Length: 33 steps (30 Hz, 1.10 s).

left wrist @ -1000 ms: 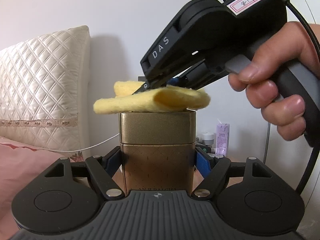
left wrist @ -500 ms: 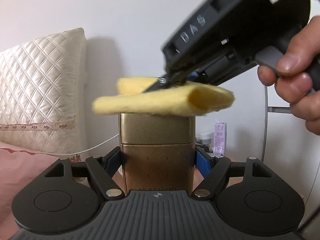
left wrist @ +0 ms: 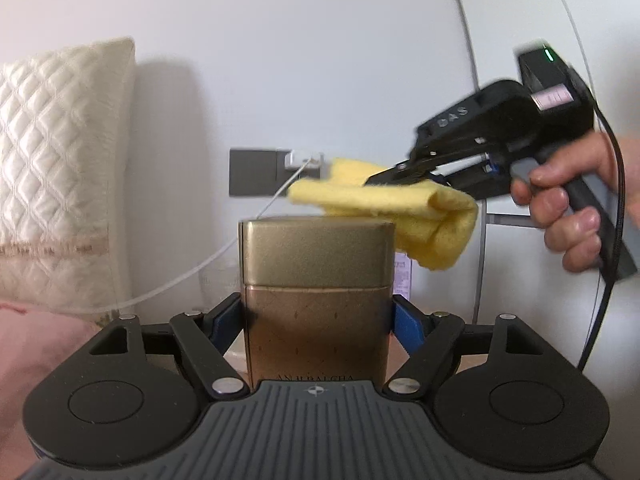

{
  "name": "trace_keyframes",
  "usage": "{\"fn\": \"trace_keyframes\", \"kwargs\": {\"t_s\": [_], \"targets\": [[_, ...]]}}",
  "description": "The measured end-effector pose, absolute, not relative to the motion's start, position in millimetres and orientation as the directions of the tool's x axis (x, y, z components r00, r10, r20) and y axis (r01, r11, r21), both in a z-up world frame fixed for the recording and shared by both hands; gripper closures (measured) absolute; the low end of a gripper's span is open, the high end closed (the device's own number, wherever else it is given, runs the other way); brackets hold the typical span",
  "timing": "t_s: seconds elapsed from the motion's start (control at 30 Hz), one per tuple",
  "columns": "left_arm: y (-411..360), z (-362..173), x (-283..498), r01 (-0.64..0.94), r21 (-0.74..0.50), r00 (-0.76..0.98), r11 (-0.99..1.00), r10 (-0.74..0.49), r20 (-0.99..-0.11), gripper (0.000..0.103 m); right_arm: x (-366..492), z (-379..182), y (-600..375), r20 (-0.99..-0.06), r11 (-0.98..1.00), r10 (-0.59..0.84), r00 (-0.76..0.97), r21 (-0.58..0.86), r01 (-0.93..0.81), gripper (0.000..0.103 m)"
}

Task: Clean container
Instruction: 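Tilt the tin with the left gripper and bring the cloth to its side, then rub the cloth along the tin's side edge with the right gripper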

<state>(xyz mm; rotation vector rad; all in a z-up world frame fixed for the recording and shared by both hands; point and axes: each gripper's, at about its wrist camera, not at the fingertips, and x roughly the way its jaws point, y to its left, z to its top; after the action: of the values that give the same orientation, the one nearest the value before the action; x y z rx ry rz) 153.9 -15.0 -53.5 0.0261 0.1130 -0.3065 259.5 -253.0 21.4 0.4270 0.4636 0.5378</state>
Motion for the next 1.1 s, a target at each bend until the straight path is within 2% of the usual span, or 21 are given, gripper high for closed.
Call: {"fn": "trace_keyframes", "kwargs": {"t_s": [0.07,0.2,0.33,0.5,0.6,0.77,0.87,0.97,1.1], "targets": [[-22,-57,157,0.269,0.042,0.957,0.962,-0.262,-0.125,0.014,266,5,-274,-0.24,0.7,0.587,0.774,0.631,-0.335,0.087],[-34,-61,144,0.192,0.089,0.978,0.977,-0.183,-0.101,0.011,270,-25,-298,-0.074,0.483,0.639,0.766,0.813,-0.325,0.087],[-38,-66,120,0.117,0.087,0.992,0.989,-0.111,-0.062,0.01,291,-60,-300,0.076,0.249,0.661,0.746,0.916,-0.315,0.087],[-55,-68,115,0.1,0.125,0.991,0.987,-0.087,-0.102,0.018,318,-105,-290,0.218,-0.012,0.648,0.73,0.961,-0.277,0.087],[-63,-70,125,0.105,0.158,0.984,0.982,-0.08,-0.157,0.026,327,-118,-279,0.238,-0.068,0.688,0.685,0.962,-0.266,0.087],[-62,-74,132,0.181,0.218,0.969,0.959,-0.137,-0.204,0.024,322,-117,-272,0.337,-0.162,0.747,0.573,0.928,-0.335,0.087],[-53,-76,141,0.218,0.24,0.96,0.946,-0.163,-0.229,0.02,314,-111,-275,0.332,-0.15,0.764,0.553,0.925,-0.348,0.087],[-43,-77,150,0.27,0.266,0.937,0.925,-0.189,-0.292,0.02,301,-114,-283,0.334,-0.156,0.759,0.559,0.927,-0.341,0.087],[-28,-78,160,0.339,0.308,0.914,0.889,-0.234,-0.33,0.02,280,-106,-293,0.287,-0.092,0.757,0.587,0.936,-0.34,0.087]]}}
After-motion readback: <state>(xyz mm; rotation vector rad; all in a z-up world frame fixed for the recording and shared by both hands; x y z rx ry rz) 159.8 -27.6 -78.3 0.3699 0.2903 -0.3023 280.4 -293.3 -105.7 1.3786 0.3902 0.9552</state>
